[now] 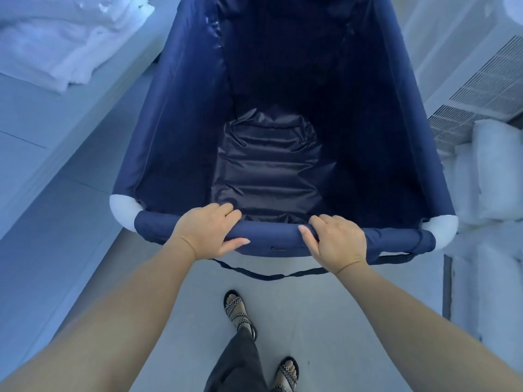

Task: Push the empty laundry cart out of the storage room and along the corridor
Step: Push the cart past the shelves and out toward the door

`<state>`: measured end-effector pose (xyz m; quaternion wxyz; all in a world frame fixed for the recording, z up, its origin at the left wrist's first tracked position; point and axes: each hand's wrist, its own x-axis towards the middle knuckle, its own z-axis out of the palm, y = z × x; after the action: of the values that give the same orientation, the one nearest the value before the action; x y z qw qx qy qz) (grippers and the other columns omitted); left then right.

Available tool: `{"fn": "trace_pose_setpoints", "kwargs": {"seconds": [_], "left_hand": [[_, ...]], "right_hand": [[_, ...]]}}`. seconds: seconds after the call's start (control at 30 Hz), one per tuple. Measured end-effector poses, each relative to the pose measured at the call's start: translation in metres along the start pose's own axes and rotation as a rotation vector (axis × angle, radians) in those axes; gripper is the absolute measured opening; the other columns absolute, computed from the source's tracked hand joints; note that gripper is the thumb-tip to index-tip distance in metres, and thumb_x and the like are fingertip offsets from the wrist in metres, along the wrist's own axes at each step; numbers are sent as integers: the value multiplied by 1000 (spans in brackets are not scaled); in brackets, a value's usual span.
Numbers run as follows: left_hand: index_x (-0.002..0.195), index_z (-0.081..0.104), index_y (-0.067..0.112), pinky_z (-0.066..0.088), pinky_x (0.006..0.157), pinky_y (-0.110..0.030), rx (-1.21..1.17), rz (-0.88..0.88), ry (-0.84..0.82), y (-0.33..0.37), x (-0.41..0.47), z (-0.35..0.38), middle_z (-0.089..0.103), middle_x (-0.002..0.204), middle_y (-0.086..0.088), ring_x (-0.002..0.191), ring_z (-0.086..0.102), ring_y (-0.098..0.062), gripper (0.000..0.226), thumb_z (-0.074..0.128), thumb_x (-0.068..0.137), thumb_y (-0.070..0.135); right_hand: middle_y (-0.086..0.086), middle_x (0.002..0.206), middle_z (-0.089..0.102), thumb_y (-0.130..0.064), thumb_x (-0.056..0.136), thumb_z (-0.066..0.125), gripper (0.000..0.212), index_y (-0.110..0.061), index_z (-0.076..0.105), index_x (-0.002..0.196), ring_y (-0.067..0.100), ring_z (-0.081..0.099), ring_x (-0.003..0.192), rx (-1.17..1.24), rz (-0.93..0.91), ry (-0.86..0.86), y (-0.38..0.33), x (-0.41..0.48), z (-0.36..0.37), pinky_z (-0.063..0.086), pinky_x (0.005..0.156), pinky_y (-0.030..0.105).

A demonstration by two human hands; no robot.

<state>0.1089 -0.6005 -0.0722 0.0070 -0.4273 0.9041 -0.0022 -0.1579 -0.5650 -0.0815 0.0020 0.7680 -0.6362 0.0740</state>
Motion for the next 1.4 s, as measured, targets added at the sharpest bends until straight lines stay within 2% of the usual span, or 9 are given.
{"fn": "trace_pose_setpoints", "kwargs": {"seconds": [0.1, 0.23, 0.6, 0.8, 1.03, 1.23, 1.4], "left_hand": [[82, 59, 15, 29, 39, -22, 10, 33, 4, -26, 31, -2, 57, 70, 1, 51, 51, -17, 43, 50, 78, 57], [85, 58, 18, 28, 41, -23, -3, 57, 7, -57, 67, -2, 57, 75, 4, 56, 50, -16, 45, 41, 80, 59], [88, 56, 16, 28, 43, -27, 10, 85, -22, -122, 155, 0, 56, 80, 1, 61, 51, -19, 49, 39, 81, 61], [89, 56, 15, 28, 43, -27, 5, 100, -30, -152, 214, 0, 55, 80, 0, 60, 49, -19, 48, 39, 81, 59], [92, 55, 16, 29, 44, -28, 11, 72, -23, -192, 299, 0, 54, 83, 0, 63, 48, -19, 50, 36, 81, 61], [81, 58, 13, 24, 39, -23, 30, 64, 7, -220, 370, -6, 54, 71, -1, 52, 49, -20, 39, 63, 74, 52], [75, 57, 13, 22, 38, -22, 36, 38, 18, -239, 414, -6, 52, 67, -1, 47, 47, -20, 40, 68, 70, 51]], "right_hand": [[0, 54, 55, -47, 90, 27, 51, -15, 58, 65, 22, 48, 49, -12, 29, -7, 4, 35, 3, 26, 46, 28], [1, 54, 54, -47, 89, 27, 51, -14, 57, 64, 23, 49, 49, -13, 62, 1, 9, 75, 7, 26, 46, 28], [0, 50, 53, -45, 88, 31, 50, -14, 57, 60, 23, 48, 45, -37, 117, 61, 28, 164, 17, 23, 45, 25], [0, 51, 54, -45, 87, 31, 49, -14, 58, 61, 24, 50, 46, -38, 128, 69, 52, 223, 25, 27, 44, 26], [0, 49, 53, -44, 87, 33, 48, -14, 57, 59, 23, 48, 44, -35, 108, 101, 94, 312, 31, 25, 44, 25], [0, 49, 52, -44, 88, 32, 49, -13, 57, 59, 22, 46, 44, -13, 99, 100, 130, 386, 36, 25, 44, 26], [1, 47, 51, -43, 87, 34, 49, -12, 56, 57, 23, 46, 43, -6, 94, 103, 152, 431, 39, 24, 43, 26]]}}
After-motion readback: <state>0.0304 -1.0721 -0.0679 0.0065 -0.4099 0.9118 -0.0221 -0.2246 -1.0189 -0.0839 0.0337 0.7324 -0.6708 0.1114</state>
